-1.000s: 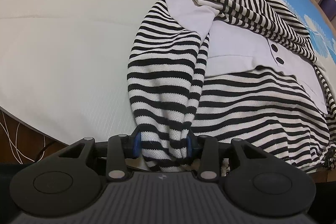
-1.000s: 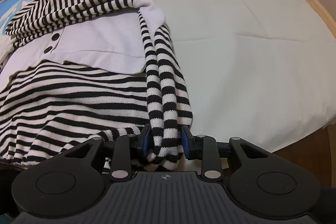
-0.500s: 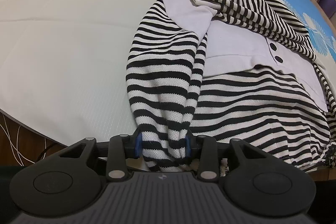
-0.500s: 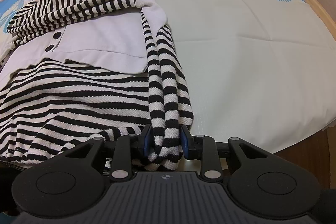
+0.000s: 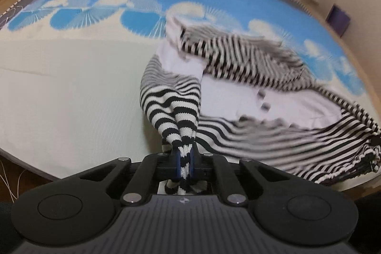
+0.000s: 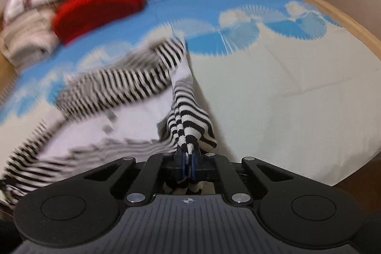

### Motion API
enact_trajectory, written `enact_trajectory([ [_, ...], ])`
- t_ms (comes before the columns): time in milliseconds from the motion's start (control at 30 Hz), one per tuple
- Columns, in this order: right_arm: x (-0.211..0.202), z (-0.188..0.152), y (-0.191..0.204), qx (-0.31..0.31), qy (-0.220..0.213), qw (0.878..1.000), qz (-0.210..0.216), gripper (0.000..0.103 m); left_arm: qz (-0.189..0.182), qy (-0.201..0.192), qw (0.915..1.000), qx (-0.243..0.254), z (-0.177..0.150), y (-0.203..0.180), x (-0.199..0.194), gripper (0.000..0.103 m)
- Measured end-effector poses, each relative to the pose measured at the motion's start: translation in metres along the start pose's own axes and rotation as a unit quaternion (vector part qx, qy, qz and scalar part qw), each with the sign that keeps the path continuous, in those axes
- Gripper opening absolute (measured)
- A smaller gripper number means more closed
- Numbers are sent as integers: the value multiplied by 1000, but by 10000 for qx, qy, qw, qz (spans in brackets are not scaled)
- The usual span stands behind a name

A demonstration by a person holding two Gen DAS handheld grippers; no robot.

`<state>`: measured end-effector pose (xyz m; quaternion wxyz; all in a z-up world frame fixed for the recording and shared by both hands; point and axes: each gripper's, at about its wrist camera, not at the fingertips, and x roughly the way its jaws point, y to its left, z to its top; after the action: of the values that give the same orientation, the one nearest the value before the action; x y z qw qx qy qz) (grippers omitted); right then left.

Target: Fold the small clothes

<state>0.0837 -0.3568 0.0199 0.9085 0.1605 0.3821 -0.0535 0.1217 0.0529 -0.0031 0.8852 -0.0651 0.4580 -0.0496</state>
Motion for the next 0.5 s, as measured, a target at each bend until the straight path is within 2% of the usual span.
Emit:
enact_trajectory([
  [133, -74, 16, -16, 406, -421, 9968, 543, 4, -401, -408, 9980, -263, -9, 9, -60, 6],
  [233, -117, 24, -32, 570, -737, 9920, 850, 4, -617, -390, 9963, -452, -8, 18, -70, 7],
  [300, -115, 31, -36, 578, -635, 9923, 897, 4, -682, -346, 9961, -444, 4, 19, -63, 7],
  [367, -96, 39, -35, 563, -485, 9935, 865, 4, -690, -278, 9964, -395, 25, 19, -47, 7],
  [433, -70, 49, -27, 433, -390, 9957, 714, 4, -874, -193, 9948, -477, 54, 24, -20, 7],
  [500, -33, 66, -14, 155, -235, 9974, 667, 4, -921, 72, 9929, -749, 87, 38, 23, 9],
])
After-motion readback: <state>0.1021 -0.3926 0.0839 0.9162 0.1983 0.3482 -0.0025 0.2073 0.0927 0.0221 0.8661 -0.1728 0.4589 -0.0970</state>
